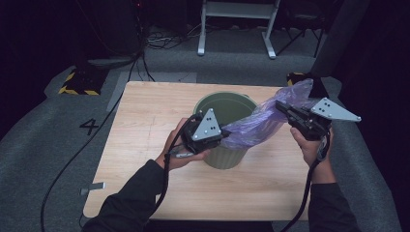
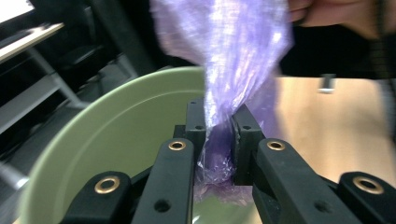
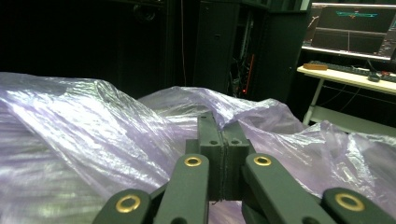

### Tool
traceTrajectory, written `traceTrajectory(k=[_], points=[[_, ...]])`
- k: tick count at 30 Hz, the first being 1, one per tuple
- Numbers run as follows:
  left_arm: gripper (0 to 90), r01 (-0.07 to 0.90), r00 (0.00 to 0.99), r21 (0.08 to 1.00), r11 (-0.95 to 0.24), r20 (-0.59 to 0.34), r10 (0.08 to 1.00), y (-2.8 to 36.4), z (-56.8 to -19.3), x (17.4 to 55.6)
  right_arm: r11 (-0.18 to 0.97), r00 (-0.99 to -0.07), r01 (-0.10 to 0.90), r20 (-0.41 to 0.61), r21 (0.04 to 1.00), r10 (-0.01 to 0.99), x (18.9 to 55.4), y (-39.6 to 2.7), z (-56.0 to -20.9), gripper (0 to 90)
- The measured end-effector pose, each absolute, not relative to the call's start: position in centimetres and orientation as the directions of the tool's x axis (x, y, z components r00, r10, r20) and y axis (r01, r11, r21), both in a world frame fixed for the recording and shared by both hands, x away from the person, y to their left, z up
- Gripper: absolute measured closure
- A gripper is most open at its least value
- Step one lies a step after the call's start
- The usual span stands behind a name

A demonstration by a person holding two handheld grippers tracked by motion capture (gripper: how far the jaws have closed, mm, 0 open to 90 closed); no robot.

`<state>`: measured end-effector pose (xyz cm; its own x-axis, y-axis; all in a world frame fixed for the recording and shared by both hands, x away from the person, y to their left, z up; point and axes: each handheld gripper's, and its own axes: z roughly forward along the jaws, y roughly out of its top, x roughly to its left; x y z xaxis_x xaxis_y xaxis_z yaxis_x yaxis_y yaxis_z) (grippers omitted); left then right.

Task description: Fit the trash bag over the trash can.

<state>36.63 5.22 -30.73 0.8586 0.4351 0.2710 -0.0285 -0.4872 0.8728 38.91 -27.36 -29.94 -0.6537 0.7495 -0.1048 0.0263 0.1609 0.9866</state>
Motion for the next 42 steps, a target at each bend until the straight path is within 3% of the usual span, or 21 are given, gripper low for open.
traceTrajectory(k=[8, 12, 18, 22, 32, 42], points=[[81.9, 0.018, 0.804, 0.850, -0.527, 0.301, 0.513, 6.1, -31.5, 39.5, 0.185, -0.697, 0.016, -0.122, 0.983, 0.707, 38.8, -26.8, -30.4, 85.1], [82.3, 0.044, 0.793, 0.846, -0.531, 0.294, 0.533, 6.6, -32.0, 40.3, 0.212, -0.718, 0.017, -0.136, 0.977, 0.683, 38.3, -26.6, -30.8, 74.0], [82.6, 0.071, 0.786, 0.836, -0.544, 0.289, 0.546, 7.1, -32.5, 41.1, 0.262, -0.748, 0.034, -0.149, 0.965, 0.646, 37.3, -26.7, -31.7, 49.1], [82.7, 0.085, 0.783, 0.833, -0.547, 0.283, 0.553, 7.3, -32.8, 41.3, 0.276, -0.774, 0.044, -0.142, 0.960, 0.617, 36.4, -27.1, -32.6, 39.5], [82.8, 0.114, 0.783, 0.836, -0.536, 0.256, 0.567, 7.6, -33.6, 42.0, 0.314, -0.789, 0.052, -0.154, 0.948, 0.595, 34.0, -27.7, -34.7, 27.6], [82.6, 0.126, 0.787, 0.839, -0.529, 0.240, 0.569, 7.5, -33.9, 42.5, 0.407, -0.695, 0.135, -0.207, 0.904, 0.689, 34.6, -26.3, -38.3, 25.2]])
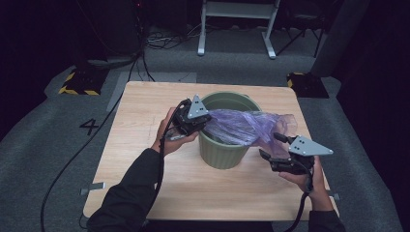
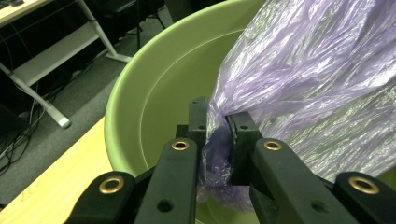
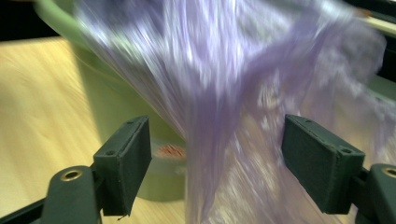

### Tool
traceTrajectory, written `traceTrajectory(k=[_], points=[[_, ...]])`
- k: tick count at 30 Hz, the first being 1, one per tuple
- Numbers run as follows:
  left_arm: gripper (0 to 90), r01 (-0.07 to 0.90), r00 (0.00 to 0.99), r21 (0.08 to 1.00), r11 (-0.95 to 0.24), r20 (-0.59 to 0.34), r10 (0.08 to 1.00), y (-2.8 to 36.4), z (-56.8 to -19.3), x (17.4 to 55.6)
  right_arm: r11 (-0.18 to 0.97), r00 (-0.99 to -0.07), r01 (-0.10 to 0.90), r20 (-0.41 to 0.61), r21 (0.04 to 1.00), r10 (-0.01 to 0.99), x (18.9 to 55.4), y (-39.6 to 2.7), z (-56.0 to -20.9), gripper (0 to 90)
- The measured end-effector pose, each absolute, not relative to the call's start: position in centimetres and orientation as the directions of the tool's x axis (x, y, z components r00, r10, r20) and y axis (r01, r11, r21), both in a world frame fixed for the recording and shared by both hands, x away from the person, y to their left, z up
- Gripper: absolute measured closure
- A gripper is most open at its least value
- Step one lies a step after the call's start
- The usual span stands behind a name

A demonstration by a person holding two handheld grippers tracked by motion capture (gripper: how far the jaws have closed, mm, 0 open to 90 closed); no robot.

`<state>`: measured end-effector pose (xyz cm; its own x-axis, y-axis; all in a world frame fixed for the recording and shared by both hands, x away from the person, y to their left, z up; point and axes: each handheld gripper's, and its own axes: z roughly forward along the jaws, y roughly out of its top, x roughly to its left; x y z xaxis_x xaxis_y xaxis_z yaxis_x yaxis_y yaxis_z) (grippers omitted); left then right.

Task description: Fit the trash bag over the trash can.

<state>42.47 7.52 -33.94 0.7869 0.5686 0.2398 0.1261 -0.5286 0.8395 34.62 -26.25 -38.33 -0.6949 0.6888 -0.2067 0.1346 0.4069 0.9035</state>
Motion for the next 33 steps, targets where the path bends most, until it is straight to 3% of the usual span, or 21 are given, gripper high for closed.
traceTrajectory(k=[2, 7, 12, 16, 20, 24, 28, 33], points=[[82.5, 0.133, 0.787, 0.843, -0.521, 0.230, 0.573, 7.5, -34.0, 42.5, 0.408, -0.685, 0.142, -0.208, 0.902, 0.698, 34.9, -26.1, -38.9, 29.5], [79.9, 0.131, 0.791, 0.849, -0.511, 0.221, 0.571, 7.5, -34.0, 42.6, 0.378, -0.656, 0.130, -0.206, 0.917, 0.726, 35.3, -26.7, -39.6, 63.8], [72.0, 0.137, 0.789, 0.858, -0.495, 0.207, 0.578, 7.4, -34.0, 42.7, 0.300, -0.634, 0.095, -0.175, 0.949, 0.753, 35.0, -28.0, -39.2, 85.0], [62.8, 0.141, 0.792, 0.867, -0.479, 0.191, 0.580, 7.3, -33.9, 42.8, 0.270, -0.602, 0.059, -0.182, 0.961, 0.778, 34.7, -28.7, -38.1, 88.8], [38.5, 0.165, 0.809, 0.885, -0.436, 0.131, 0.573, 7.5, -33.6, 43.0, 0.253, -0.545, 0.041, -0.190, 0.967, 0.817, 34.5, -29.4, -36.8, 89.4], [25.4, 0.167, 0.832, 0.897, -0.409, 0.094, 0.546, 8.0, -33.4, 42.7, 0.242, -0.489, 0.038, -0.193, 0.970, 0.851, 34.4, -30.2, -36.0, 89.3], [21.9, 0.146, 0.855, 0.907, -0.395, 0.085, 0.511, 8.5, -33.0, 42.4, 0.234, -0.449, 0.038, -0.192, 0.972, 0.872, 34.3, -30.5, -35.4, 89.3], [24.8, 0.138, 0.845, 0.900, -0.413, 0.111, 0.523, 7.8, -32.7, 42.4, 0.209, -0.422, 0.041, -0.172, 0.977, 0.890, 34.6, -30.2, -34.9, 89.3]])
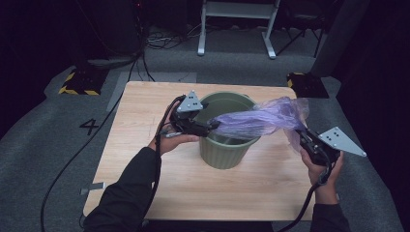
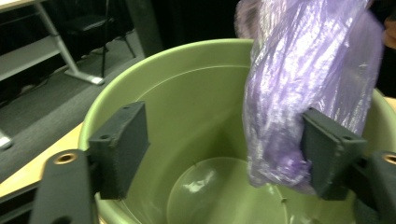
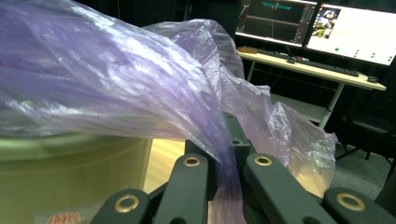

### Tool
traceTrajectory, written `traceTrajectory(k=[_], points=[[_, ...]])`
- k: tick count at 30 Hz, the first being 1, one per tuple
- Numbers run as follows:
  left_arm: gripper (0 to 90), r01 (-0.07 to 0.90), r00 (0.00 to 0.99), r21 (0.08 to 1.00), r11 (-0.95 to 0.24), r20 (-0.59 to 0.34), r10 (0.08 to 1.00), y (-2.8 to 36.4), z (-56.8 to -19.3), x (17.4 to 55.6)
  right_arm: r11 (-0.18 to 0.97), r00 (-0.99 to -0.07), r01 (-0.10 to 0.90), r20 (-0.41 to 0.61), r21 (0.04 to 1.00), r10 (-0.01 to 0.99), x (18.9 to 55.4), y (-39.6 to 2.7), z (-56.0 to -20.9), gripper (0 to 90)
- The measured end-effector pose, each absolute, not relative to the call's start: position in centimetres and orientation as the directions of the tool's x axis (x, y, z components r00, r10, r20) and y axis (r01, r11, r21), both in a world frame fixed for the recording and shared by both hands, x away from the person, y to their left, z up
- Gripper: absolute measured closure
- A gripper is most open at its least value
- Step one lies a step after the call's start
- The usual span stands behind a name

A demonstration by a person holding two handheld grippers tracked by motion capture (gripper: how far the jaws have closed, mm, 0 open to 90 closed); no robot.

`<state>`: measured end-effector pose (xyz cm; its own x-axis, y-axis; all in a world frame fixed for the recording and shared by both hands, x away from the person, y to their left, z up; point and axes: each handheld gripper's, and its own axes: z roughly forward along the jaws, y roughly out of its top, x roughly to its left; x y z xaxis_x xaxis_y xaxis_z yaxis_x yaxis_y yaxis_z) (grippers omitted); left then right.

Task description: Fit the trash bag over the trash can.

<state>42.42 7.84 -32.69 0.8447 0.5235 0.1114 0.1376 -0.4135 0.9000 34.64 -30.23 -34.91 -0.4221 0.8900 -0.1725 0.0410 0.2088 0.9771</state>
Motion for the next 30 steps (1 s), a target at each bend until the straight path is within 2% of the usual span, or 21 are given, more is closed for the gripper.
traceTrajectory(k=[2, 8, 10, 14, 17, 20, 22, 25, 30], points=[[24.3, 0.134, 0.842, 0.887, -0.442, 0.133, 0.522, 6.9, -32.6, 42.4, 0.213, -0.428, 0.032, -0.179, 0.976, 0.886, 34.8, -29.6, -34.7, 89.3], [18.4, 0.113, 0.852, 0.895, -0.431, 0.137, 0.506, 5.8, -32.3, 41.6, 0.255, -0.391, 0.015, -0.229, 0.967, 0.892, 35.0, -27.6, -34.2, 89.5], [16.1, 0.112, 0.861, 0.906, -0.408, 0.116, 0.495, 6.2, -32.1, 41.4, 0.239, -0.380, 0.042, -0.206, 0.970, 0.902, 35.4, -27.6, -34.1, 89.8], [15.6, 0.110, 0.872, 0.922, -0.370, 0.089, 0.481, 7.3, -31.6, 40.9, 0.174, -0.303, 0.086, -0.140, 0.981, 0.943, 36.1, -29.4, -34.1, 89.9], [15.9, 0.112, 0.867, 0.920, -0.375, 0.094, 0.489, 7.8, -31.6, 40.8, 0.151, -0.274, 0.079, -0.124, 0.985, 0.954, 35.9, -30.5, -34.0, 89.8], [16.2, 0.113, 0.866, 0.917, -0.383, 0.098, 0.490, 7.9, -31.8, 40.6, 0.167, -0.250, 0.065, -0.146, 0.984, 0.957, 35.8, -30.6, -33.9, 88.6], [16.4, 0.109, 0.867, 0.914, -0.392, 0.105, 0.487, 7.7, -31.9, 40.5, 0.214, -0.245, 0.049, -0.196, 0.976, 0.950, 35.7, -29.9, -33.8, 85.2], [16.6, 0.094, 0.872, 0.909, -0.406, 0.121, 0.474, 7.2, -31.9, 40.2, 0.282, -0.264, 0.024, -0.266, 0.959, 0.927, 35.6, -28.5, -33.6, 83.5], [17.5, 0.066, 0.884, 0.896, -0.438, 0.151, 0.442, 5.8, -32.0, 39.7, 0.340, -0.319, 0.012, -0.319, 0.940, 0.893, 35.8, -26.5, -33.5, 83.7]])
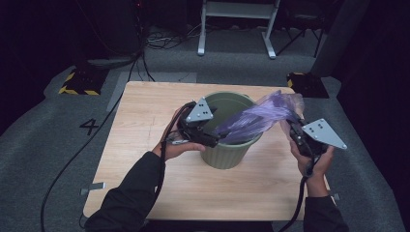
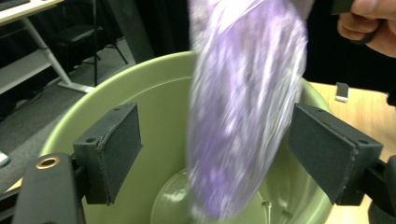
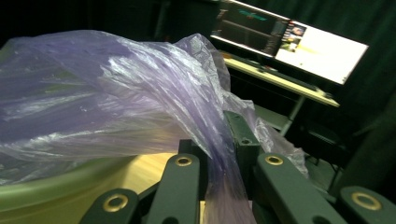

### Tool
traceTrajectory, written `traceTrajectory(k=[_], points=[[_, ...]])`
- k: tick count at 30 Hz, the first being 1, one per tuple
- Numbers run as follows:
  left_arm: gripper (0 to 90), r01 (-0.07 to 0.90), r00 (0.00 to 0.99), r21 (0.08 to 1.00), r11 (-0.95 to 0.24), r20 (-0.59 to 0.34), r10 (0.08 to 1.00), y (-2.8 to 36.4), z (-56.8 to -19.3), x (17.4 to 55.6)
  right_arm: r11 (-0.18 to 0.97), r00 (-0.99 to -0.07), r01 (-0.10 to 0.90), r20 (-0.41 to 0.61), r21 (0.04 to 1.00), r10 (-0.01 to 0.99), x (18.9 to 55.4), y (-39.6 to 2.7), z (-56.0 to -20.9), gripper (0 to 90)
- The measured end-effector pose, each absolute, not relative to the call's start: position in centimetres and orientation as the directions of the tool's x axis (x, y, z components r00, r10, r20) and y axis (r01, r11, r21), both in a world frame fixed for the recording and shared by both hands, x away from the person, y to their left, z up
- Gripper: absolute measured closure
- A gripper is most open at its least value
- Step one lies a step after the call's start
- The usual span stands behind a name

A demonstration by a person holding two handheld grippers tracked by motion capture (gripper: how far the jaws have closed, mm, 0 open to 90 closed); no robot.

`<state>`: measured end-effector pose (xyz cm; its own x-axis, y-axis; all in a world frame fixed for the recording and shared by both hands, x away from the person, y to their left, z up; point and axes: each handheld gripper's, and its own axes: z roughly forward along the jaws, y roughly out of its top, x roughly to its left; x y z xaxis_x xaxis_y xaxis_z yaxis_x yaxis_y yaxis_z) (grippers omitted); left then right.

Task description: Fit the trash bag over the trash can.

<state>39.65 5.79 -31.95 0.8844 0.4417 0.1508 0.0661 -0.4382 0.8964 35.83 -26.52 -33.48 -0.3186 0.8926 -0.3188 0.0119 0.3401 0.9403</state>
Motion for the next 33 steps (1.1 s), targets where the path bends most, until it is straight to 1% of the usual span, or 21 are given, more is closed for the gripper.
traceTrajectory(k=[5, 9, 11, 14, 17, 20, 21, 22, 24, 26, 28, 30, 33], points=[[19.2, 0.065, 0.888, 0.889, -0.453, 0.156, 0.433, 4.8, -32.1, 39.7, 0.382, -0.390, 0.002, -0.351, 0.924, 0.851, 36.0, -24.6, -33.7, 83.8], [19.4, 0.054, 0.891, 0.887, -0.459, 0.165, 0.422, 3.9, -32.1, 39.5, 0.437, -0.433, -0.029, -0.405, 0.899, 0.805, 35.6, -23.0, -33.6, 83.4], [20.1, 0.039, 0.900, 0.887, -0.460, 0.168, 0.402, 3.4, -32.0, 39.3, 0.460, -0.455, -0.041, -0.426, 0.887, 0.782, 35.3, -22.2, -33.6, 83.2], [23.4, 0.030, 0.894, 0.879, -0.476, 0.189, 0.406, 2.8, -32.0, 39.2, 0.482, -0.474, -0.055, -0.448, 0.874, 0.758, 35.1, -21.4, -33.7, 82.6], [33.3, 0.021, 0.892, 0.876, -0.483, 0.201, 0.404, 2.4, -32.1, 39.0, 0.490, -0.499, -0.064, -0.453, 0.869, 0.739, 34.9, -20.8, -33.8, 81.2], [51.1, 0.018, 0.884, 0.869, -0.495, 0.218, 0.414, 2.4, -32.2, 39.1, 0.498, -0.513, -0.077, -0.462, 0.864, 0.724, 34.8, -20.5, -33.8, 78.9], [60.1, 0.013, 0.884, 0.866, -0.500, 0.224, 0.410, 2.4, -32.2, 39.1, 0.500, -0.520, -0.078, -0.463, 0.863, 0.718, 34.7, -20.4, -33.8, 77.3], [66.2, 0.007, 0.884, 0.863, -0.506, 0.231, 0.407, 2.5, -32.2, 39.1, 0.502, -0.522, -0.079, -0.465, 0.861, 0.715, 34.7, -20.3, -33.8, 75.4], [75.5, -0.004, 0.882, 0.860, -0.510, 0.243, 0.403, 2.7, -32.3, 39.0, 0.497, -0.527, -0.077, -0.459, 0.864, 0.715, 34.5, -20.3, -33.8, 72.8], [82.7, -0.010, 0.881, 0.857, -0.515, 0.251, 0.402, 2.8, -32.4, 39.0, 0.490, -0.535, -0.081, -0.453, 0.868, 0.714, 34.5, -20.3, -33.8, 67.6], [87.1, -0.015, 0.881, 0.857, -0.514, 0.255, 0.399, 3.0, -32.4, 39.0, 0.486, -0.539, -0.080, -0.448, 0.870, 0.713, 34.4, -20.4, -33.9, 64.9], [88.7, -0.014, 0.879, 0.857, -0.516, 0.256, 0.402, 3.1, -32.5, 39.0, 0.488, -0.551, -0.080, -0.446, 0.869, 0.705, 34.4, -20.4, -33.9, 60.7], [89.4, -0.017, 0.879, 0.857, -0.515, 0.258, 0.400, 3.3, -32.6, 38.9, 0.477, -0.560, -0.077, -0.434, 0.875, 0.706, 34.2, -20.8, -34.0, 48.7]])
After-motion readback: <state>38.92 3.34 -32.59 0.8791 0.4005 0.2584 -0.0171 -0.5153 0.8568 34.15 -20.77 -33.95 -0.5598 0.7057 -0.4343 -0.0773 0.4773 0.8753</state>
